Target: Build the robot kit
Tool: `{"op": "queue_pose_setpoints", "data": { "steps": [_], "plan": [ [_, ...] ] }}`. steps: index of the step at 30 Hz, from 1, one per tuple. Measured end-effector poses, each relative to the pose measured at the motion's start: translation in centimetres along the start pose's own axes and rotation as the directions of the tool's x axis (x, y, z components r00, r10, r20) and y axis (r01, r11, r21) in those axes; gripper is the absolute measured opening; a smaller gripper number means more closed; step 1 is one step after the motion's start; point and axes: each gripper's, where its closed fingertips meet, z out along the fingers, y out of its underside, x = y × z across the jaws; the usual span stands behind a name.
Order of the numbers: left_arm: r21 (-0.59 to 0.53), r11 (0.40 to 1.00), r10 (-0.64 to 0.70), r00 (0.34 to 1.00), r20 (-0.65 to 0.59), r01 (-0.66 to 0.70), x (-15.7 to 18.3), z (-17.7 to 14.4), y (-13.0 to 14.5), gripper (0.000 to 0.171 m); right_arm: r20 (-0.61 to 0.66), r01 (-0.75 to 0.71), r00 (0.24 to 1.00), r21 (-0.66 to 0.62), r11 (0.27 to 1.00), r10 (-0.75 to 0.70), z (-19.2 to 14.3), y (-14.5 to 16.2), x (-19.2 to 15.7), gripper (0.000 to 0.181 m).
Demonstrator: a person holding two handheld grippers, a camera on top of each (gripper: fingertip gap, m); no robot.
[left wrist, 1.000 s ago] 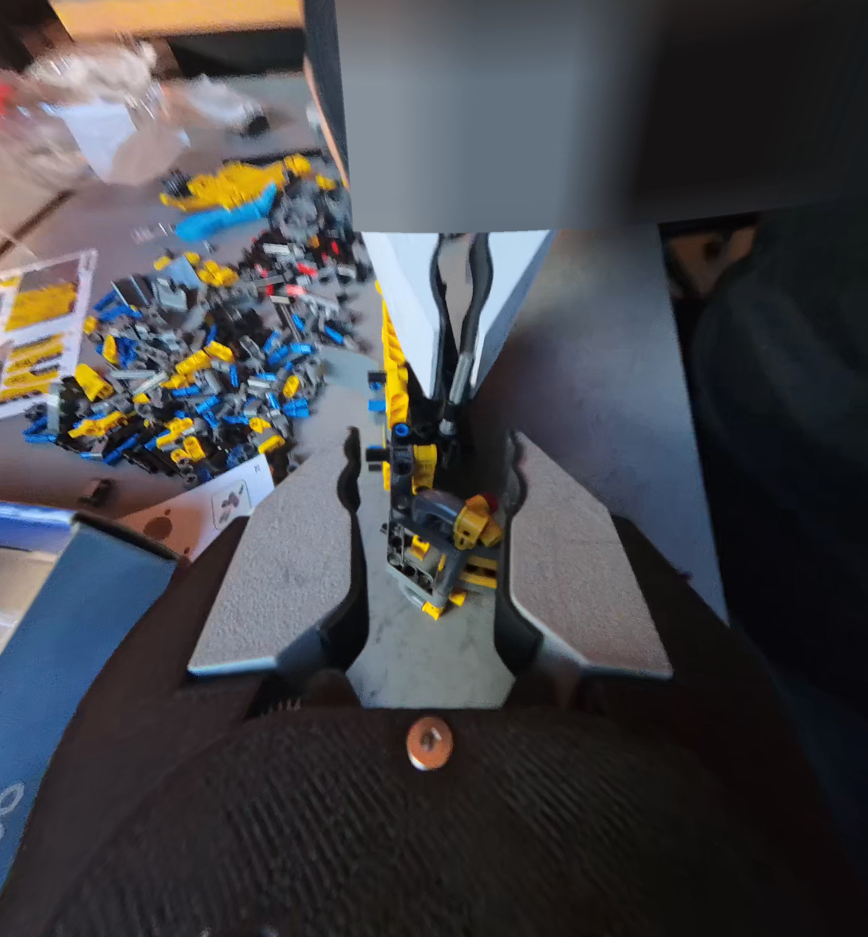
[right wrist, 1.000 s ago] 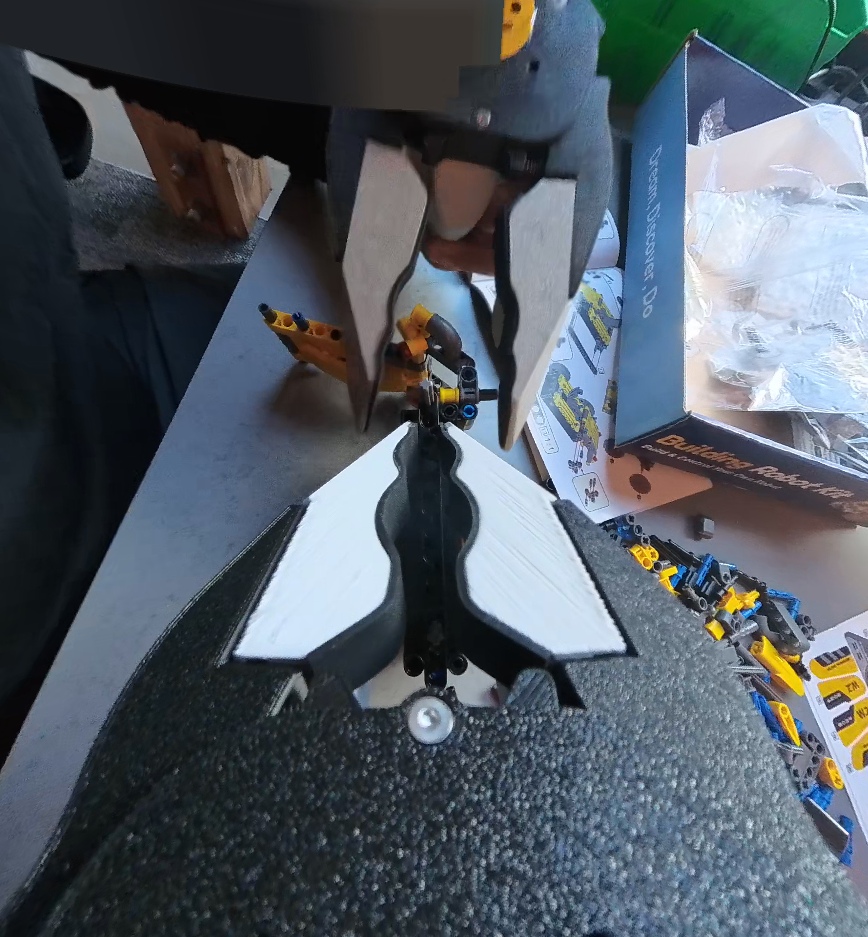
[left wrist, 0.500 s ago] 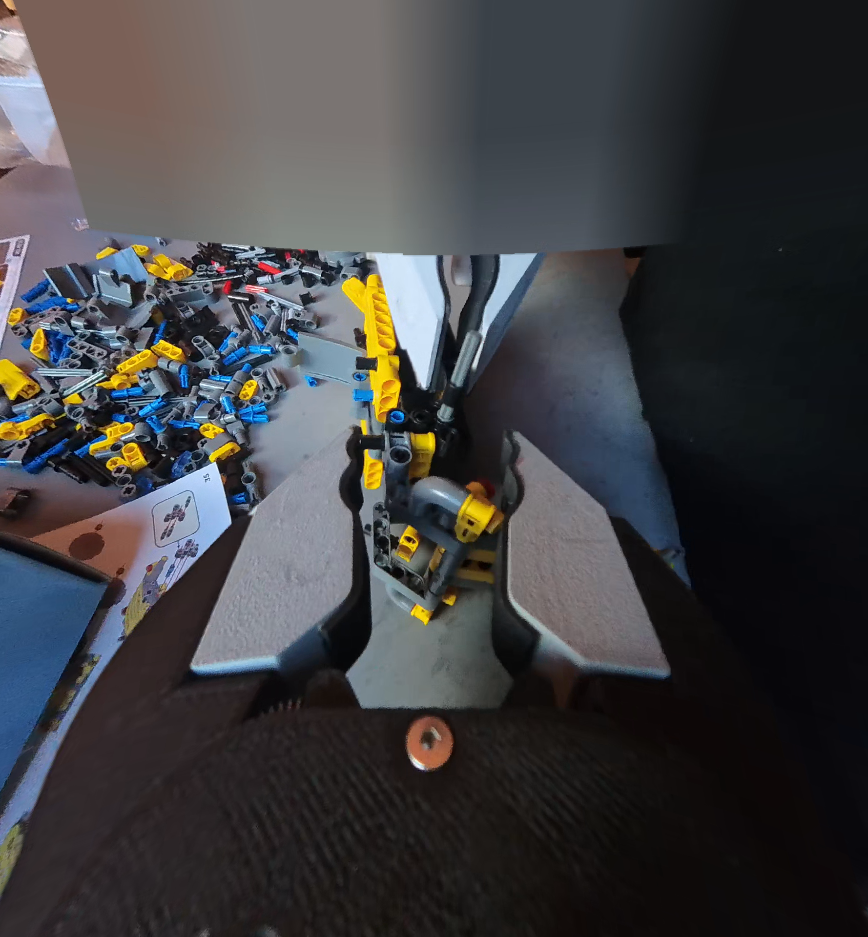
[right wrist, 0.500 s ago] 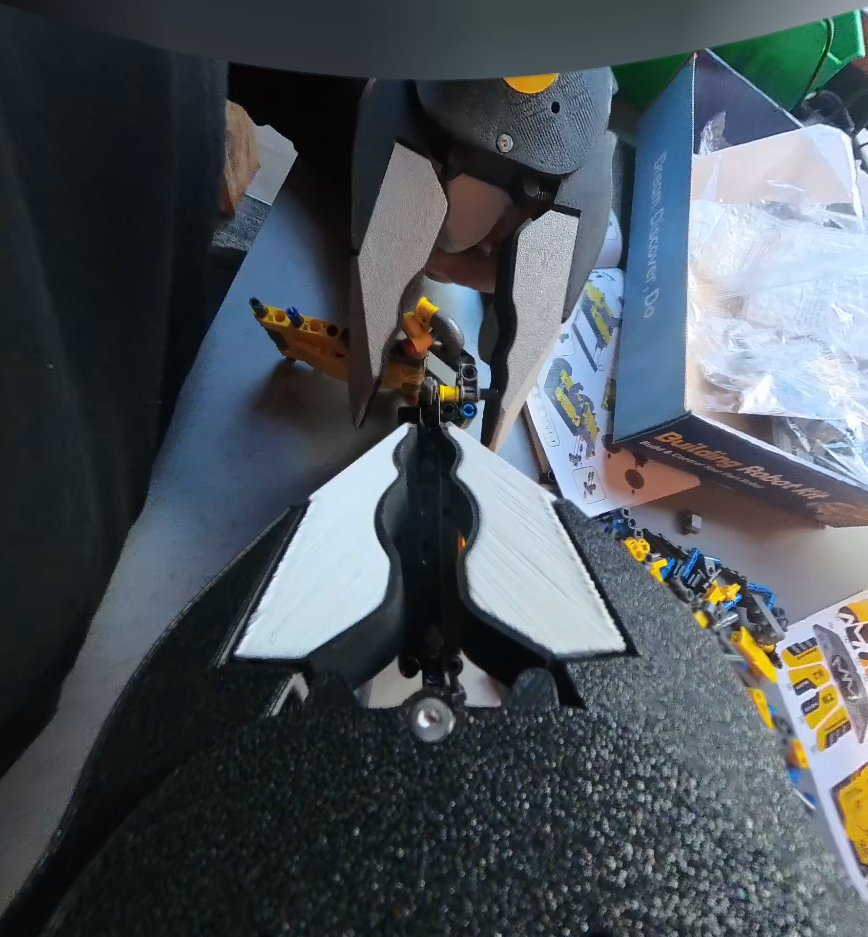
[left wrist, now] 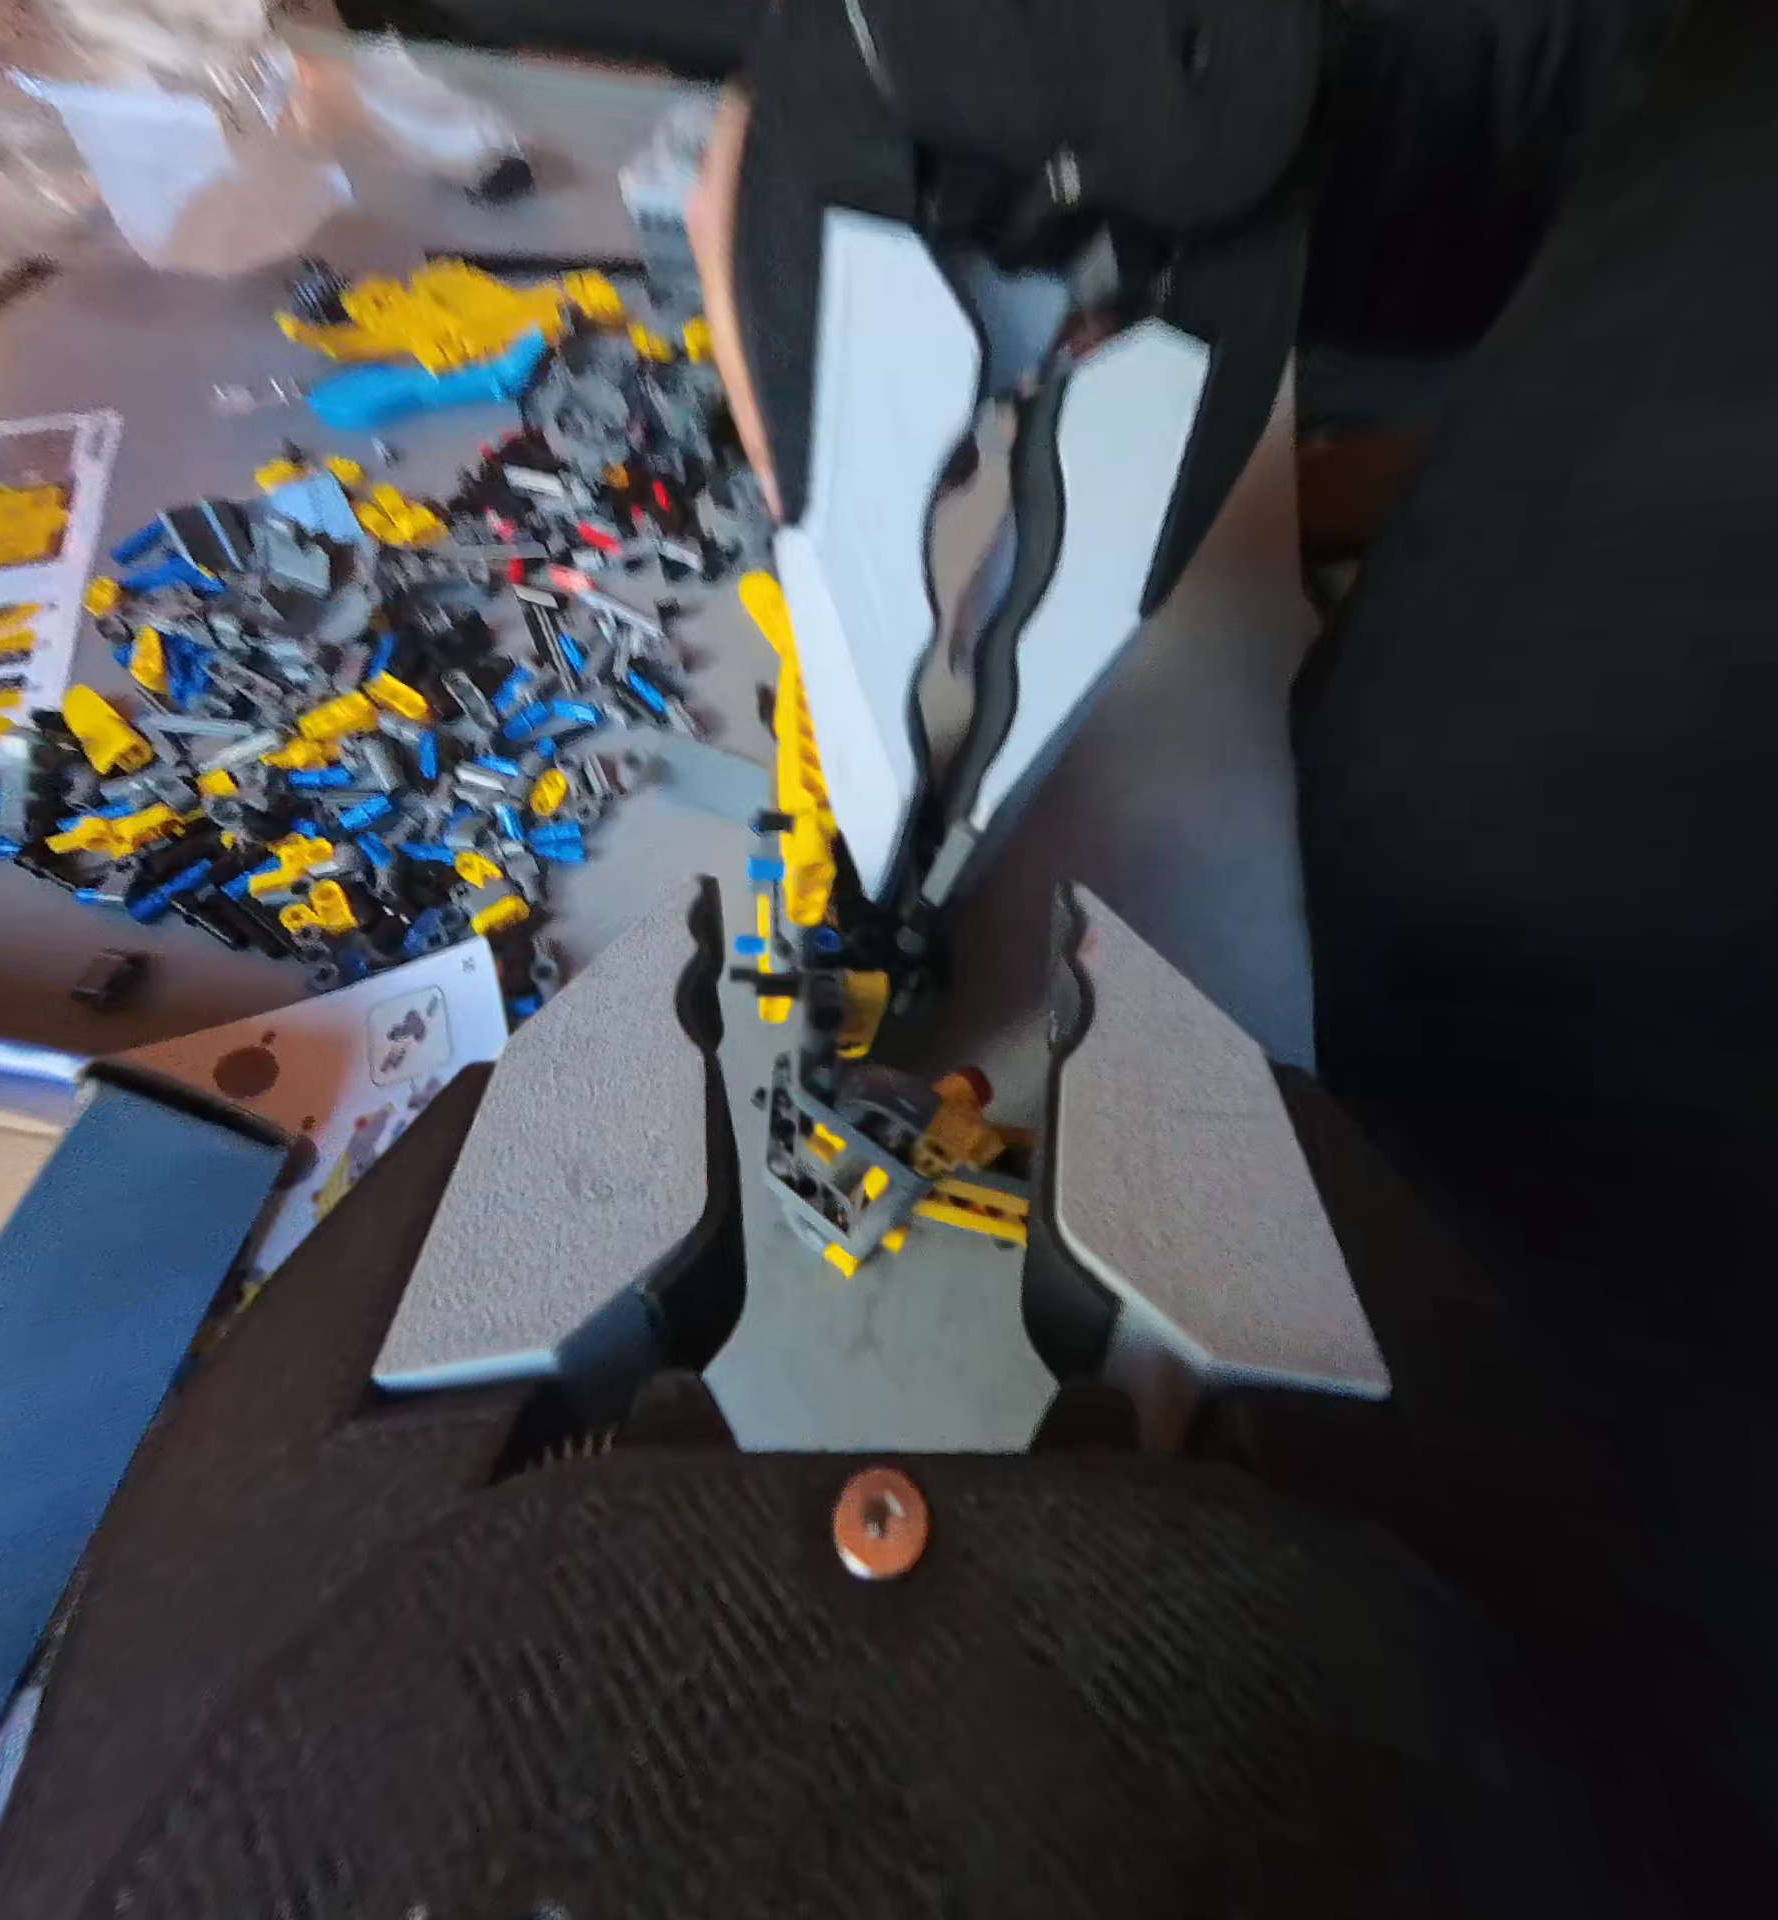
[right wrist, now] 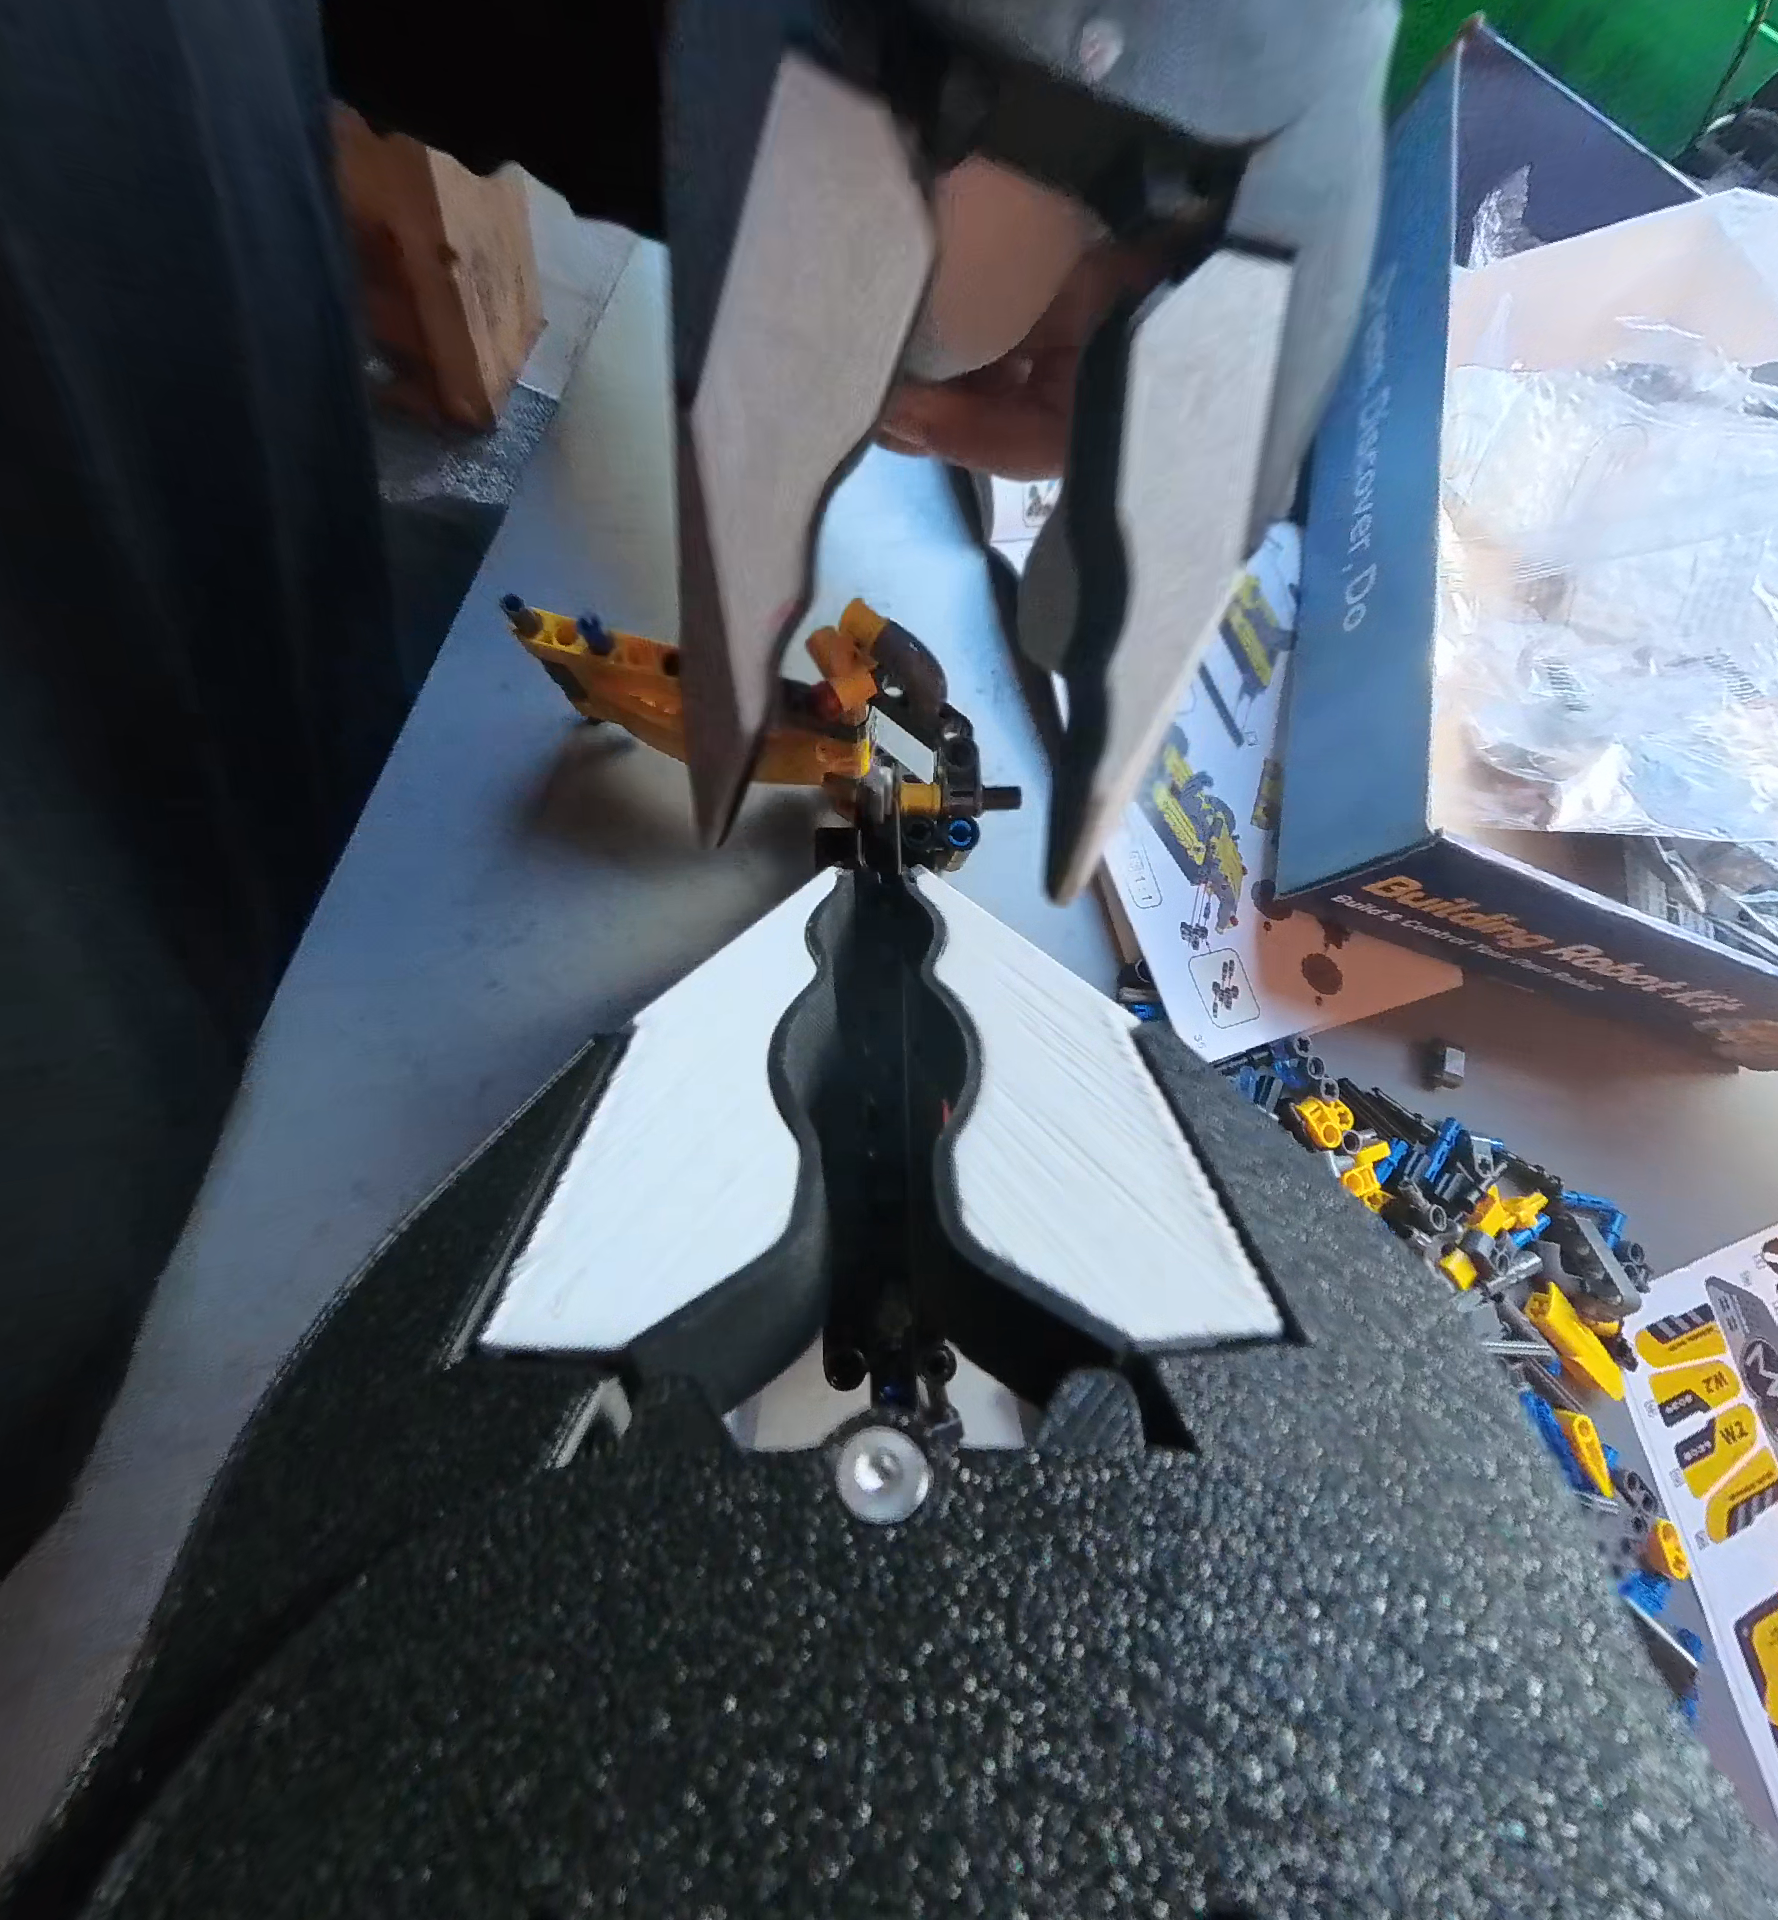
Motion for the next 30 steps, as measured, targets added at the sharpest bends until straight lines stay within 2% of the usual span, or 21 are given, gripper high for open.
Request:
{"op": "queue_pose_setpoints", "data": {
  "steps": [2, 4, 6, 7, 12, 15, 18, 20, 22, 23, 30],
  "plan": [
    [-0.129, 0.99, 0.062, 0.997, 0.042, -0.056, 0.1, 0.9, 1.9, 0.06, -0.004, 0.005, 1.0, -0.006, 1.0, -0.005, 0.0, 0.0, 0.0, 0.009],
    [-0.191, 0.979, 0.083, 0.994, 0.066, -0.069, -0.3, 1.6, 3.2, 0.059, -0.012, -0.004, 1.0, -0.015, 1.0, 0.004, 0.1, 0.1, 0.2, 0.009],
    [-0.152, 0.988, 0.039, 0.998, 0.046, -0.032, -0.4, 1.6, 2.9, 0.054, -0.003, -0.026, 1.0, -0.014, 1.0, 0.026, 0.0, 0.1, 0.3, 0.009],
    [-0.135, 0.991, 0.014, 0.999, 0.034, -0.009, -0.5, 1.4, 2.8, 0.046, 0.006, -0.035, 0.999, -0.013, 0.999, 0.035, 0.1, 0.1, 0.2, 0.009],
    [0.005, 0.994, -0.107, 0.993, -0.055, 0.108, -0.3, 0.5, 2.3, 0.045, -0.003, -0.025, 1.0, -0.021, 0.999, 0.025, 0.3, 0.1, 0.4, 0.009],
    [-0.007, 0.98, -0.196, 0.976, -0.1, 0.196, -0.7, 0.2, 2.4, 0.038, -0.008, -0.044, 0.999, -0.023, 0.999, 0.044, 0.4, 0.2, 0.8, 0.009],
    [-0.101, 0.991, -0.09, 0.996, 0.005, 0.09, -1.0, 0.9, 2.9, 0.037, -0.001, -0.057, 0.998, -0.028, 0.998, 0.057, 0.4, 0.3, 0.9, 0.009],
    [-0.177, 0.983, -0.042, 0.999, 0.022, 0.045, -0.7, 1.6, 3.6, 0.049, 0.003, -0.063, 0.998, -0.04, 0.997, 0.063, 0.4, 0.5, 0.9, 0.009],
    [-0.155, 0.987, -0.043, 0.999, 0.001, 0.043, -0.7, 1.7, 3.4, 0.048, 0.006, -0.078, 0.997, -0.045, 0.996, 0.078, 0.3, 0.6, 0.9, 0.009],
    [-0.133, 0.989, -0.058, 0.998, -0.011, 0.056, -0.8, 1.6, 3.2, 0.04, 0.005, -0.086, 0.996, -0.045, 0.995, 0.087, 0.3, 0.5, 0.9, 0.009],
    [-0.028, 0.994, -0.103, 0.994, -0.029, 0.102, -0.7, 1.7, 2.5, 0.039, -0.045, -0.067, 0.997, -0.046, 0.997, 0.065, 0.3, 0.9, 0.9, 0.01]
  ]
}}
